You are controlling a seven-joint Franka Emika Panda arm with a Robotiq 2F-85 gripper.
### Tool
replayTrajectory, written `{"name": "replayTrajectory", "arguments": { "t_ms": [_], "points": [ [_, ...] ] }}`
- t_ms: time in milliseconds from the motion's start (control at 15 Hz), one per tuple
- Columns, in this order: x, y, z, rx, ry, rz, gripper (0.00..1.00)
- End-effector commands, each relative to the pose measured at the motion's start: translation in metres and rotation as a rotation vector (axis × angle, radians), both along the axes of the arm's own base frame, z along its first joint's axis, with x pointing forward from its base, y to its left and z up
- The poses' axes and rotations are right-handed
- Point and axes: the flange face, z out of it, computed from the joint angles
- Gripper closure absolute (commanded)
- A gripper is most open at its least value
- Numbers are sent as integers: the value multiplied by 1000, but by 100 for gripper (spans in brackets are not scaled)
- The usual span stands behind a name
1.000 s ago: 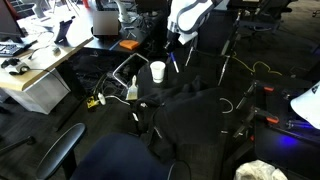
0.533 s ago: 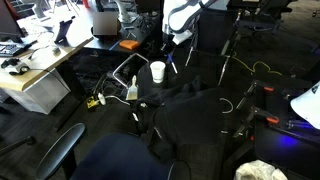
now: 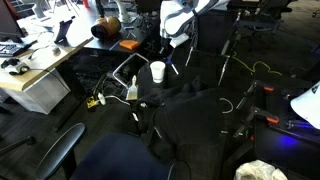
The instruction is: Move the marker from the cup to the table
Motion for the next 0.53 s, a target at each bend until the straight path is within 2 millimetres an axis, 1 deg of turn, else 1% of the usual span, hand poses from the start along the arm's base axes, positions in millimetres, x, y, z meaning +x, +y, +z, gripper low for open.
{"name": "replayTrajectory", "arguments": {
  "t_ms": [0,67,133,200,333,467],
  "points": [
    [9,-5,-12,18,21,-12,68],
    [10,-4,-14,16,17,-12,66],
    [10,-3,-13,14,9,-12,60],
    [11,-1,-9,12,-1,-12,52],
    [12,2,2,2,-30,-7,38],
    [13,6,18,-12,-72,-1,23]
  ]
}}
